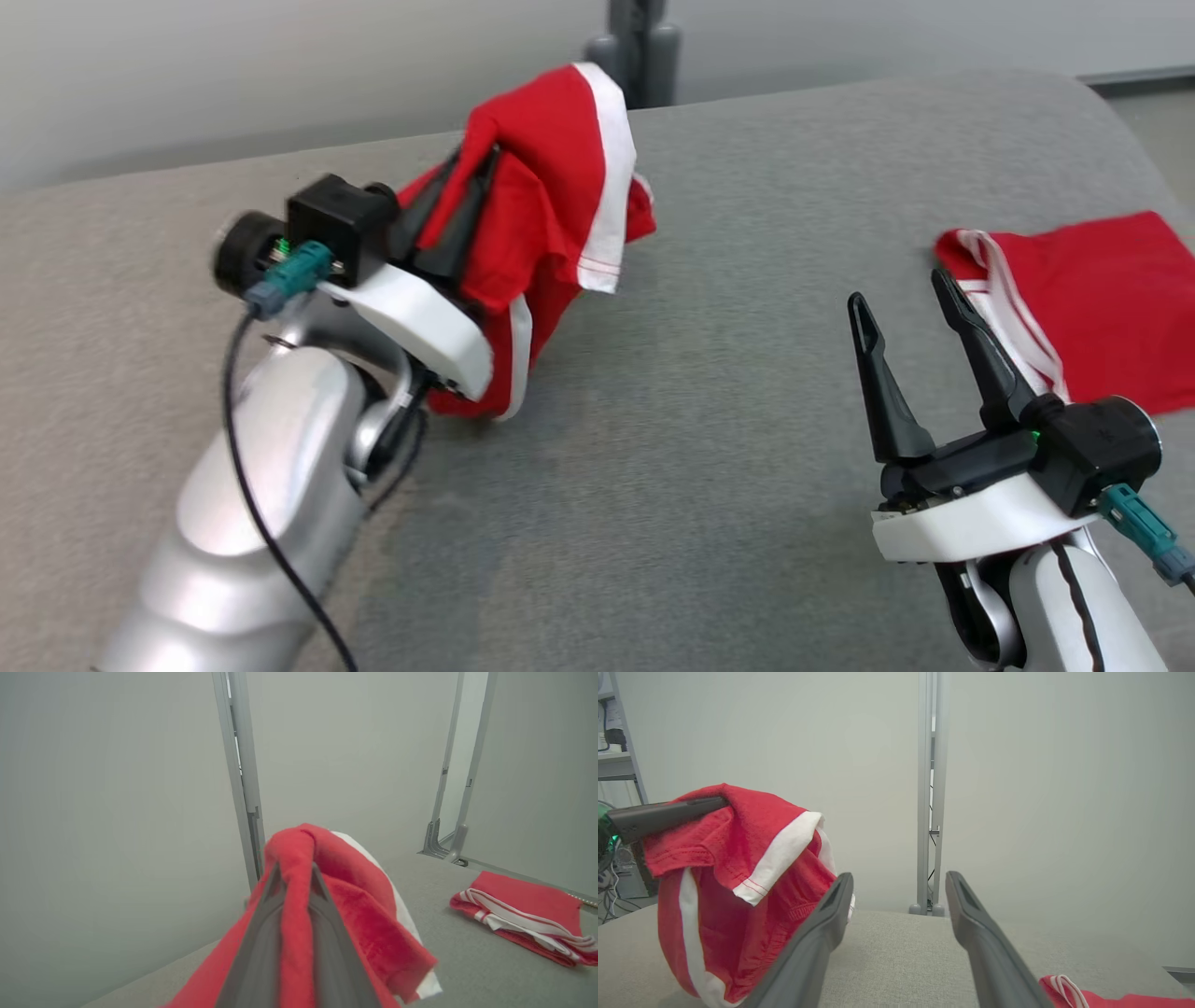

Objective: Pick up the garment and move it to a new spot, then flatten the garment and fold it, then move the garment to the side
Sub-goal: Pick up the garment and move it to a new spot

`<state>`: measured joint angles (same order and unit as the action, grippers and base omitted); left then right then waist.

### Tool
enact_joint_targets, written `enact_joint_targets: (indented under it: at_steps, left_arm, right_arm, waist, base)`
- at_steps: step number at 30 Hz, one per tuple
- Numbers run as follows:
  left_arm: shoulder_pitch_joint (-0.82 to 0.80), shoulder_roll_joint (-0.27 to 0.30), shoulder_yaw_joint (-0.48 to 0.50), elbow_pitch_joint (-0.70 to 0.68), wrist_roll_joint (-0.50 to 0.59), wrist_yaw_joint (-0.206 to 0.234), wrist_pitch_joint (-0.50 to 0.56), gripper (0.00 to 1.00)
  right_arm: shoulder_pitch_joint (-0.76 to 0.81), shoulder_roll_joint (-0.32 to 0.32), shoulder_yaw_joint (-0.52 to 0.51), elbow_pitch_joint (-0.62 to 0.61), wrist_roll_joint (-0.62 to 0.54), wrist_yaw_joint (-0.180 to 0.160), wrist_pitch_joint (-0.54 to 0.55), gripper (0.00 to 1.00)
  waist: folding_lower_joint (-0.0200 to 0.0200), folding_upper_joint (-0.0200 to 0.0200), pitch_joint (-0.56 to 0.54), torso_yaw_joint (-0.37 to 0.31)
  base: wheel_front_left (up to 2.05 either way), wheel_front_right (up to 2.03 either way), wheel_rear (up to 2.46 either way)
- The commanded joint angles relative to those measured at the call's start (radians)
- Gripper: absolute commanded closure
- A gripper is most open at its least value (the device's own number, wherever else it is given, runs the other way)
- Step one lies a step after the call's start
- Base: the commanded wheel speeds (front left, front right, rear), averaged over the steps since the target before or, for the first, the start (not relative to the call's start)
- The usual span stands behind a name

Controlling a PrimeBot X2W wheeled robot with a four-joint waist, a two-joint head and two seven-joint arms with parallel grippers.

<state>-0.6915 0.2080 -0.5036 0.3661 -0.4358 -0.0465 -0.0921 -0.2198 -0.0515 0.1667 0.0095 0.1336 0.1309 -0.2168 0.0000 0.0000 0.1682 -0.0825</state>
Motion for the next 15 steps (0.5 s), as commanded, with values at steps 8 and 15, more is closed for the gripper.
enact_joint_targets:
  at_steps: [8,15]
  left_arm:
    - [0.070,-0.125,-0.051,0.061,-0.083,0.024,0.021,1.00]
    - [0.076,-0.154,-0.145,0.125,-0.144,0.013,-0.008,0.00]
  right_arm:
    - [-0.001,-0.001,-0.003,-0.002,0.019,0.000,-0.025,0.00]
    - [-0.015,-0.001,-0.007,0.004,0.030,0.000,-0.034,0.00]
  waist:
    - [0.0000,0.0000,0.024,-0.105]
    - [0.0000,0.0000,0.037,-0.113]
  base:
    - [0.00,0.00,0.00]
    - [0.00,0.00,0.00]
